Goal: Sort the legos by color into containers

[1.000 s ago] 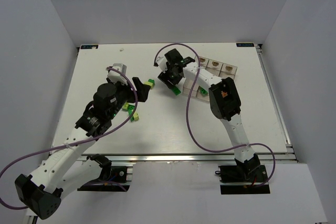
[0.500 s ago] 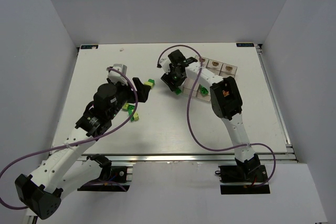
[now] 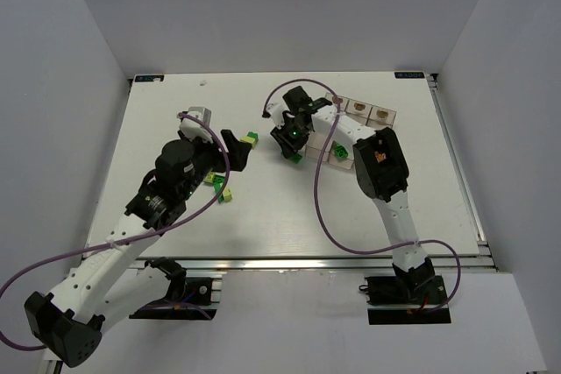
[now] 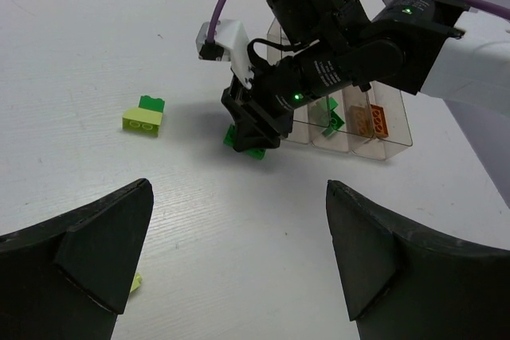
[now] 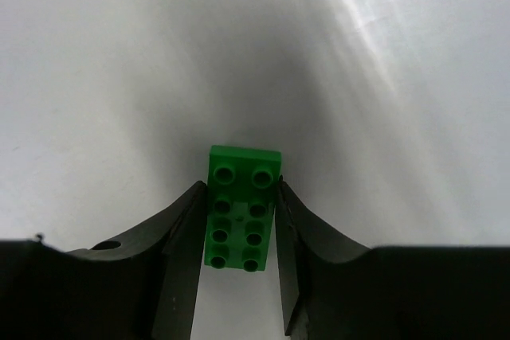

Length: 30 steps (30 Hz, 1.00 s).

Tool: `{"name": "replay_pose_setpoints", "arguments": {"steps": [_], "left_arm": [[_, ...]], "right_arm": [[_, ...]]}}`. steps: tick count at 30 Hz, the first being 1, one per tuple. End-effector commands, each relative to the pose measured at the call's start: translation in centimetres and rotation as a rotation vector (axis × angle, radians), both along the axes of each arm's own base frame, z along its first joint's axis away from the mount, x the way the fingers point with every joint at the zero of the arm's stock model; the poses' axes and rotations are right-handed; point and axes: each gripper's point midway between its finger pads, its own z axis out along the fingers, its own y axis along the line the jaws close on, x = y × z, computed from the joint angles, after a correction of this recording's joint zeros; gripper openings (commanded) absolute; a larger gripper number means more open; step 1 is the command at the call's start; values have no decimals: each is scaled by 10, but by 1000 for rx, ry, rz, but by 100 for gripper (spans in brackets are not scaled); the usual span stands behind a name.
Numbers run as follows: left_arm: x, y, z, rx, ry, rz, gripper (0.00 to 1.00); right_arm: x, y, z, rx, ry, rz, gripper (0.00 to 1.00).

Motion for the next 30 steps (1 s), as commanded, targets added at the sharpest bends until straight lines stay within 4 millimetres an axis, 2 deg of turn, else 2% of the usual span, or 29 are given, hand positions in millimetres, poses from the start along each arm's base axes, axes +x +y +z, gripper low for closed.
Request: {"name": "replay_pose_setpoints", "arguments": {"steps": [1, 3, 4, 6, 7, 8, 9, 10, 11, 12, 14, 15, 17, 18, 20, 21, 24, 25, 27, 30], "left_arm": [[-4, 1, 8, -13, -37, -7, 98], [-5, 2, 11, -20, -45, -3, 98], [-5, 3, 11, -19, -48, 0, 98], [-5, 4, 13, -23, -54, 3, 98], [-6, 5, 14, -24, -59, 4, 98], [-6, 5, 14, -24, -60, 4, 98], [-6, 5, 14, -24, -60, 5, 98], [-6, 5, 15, -26, -63, 4, 98], [-7, 5, 15, -27, -64, 3, 98], [-6, 5, 15, -27, -64, 4, 98], [-7, 5, 15, -28, -63, 3, 98], [-7, 5, 16, -30, -66, 1, 98], [-7, 5, 16, -30, -68, 1, 98], [-7, 5, 16, -30, -68, -1, 98], [-8, 4, 17, -35, -69, -2, 98], [-8, 3, 16, -33, -68, -8, 98], [-8, 2, 14, -32, -63, -14, 98], [-8, 1, 15, -34, -64, -17, 98], [-8, 1, 13, -30, -59, -18, 98], [-7, 0, 12, -29, -54, -20, 98]], "right_arm": [[-31, 26, 43, 142, 34, 67, 18], [-37, 34, 58, 190, 26, 86, 13], [-43, 40, 73, 231, 30, 99, 12], [-49, 45, 89, 273, 29, 111, 8], [-52, 48, 108, 313, 10, 122, 7], [-55, 48, 113, 328, 11, 120, 6], [-56, 47, 119, 339, 2, 122, 5], [-56, 47, 137, 364, -36, 126, 5], [-60, 44, 139, 364, -41, 124, 5], [-59, 39, 152, 369, -81, 111, 4], [-56, 30, 155, 367, -114, 85, 4], [-52, 21, 165, 378, -141, 62, 4], [-42, 8, 170, 389, -168, 21, 0], [-34, -7, 165, 388, -159, -27, 0], [-24, -23, 172, 405, -186, -80, 0], [-13, -39, 169, 413, -192, -136, 0], [0, -63, 174, 425, -220, -204, 0], [8, -77, 172, 420, -237, -243, 0], [17, -94, 165, 402, -247, -289, 0], [26, -113, 147, 369, -245, -341, 1]]}}
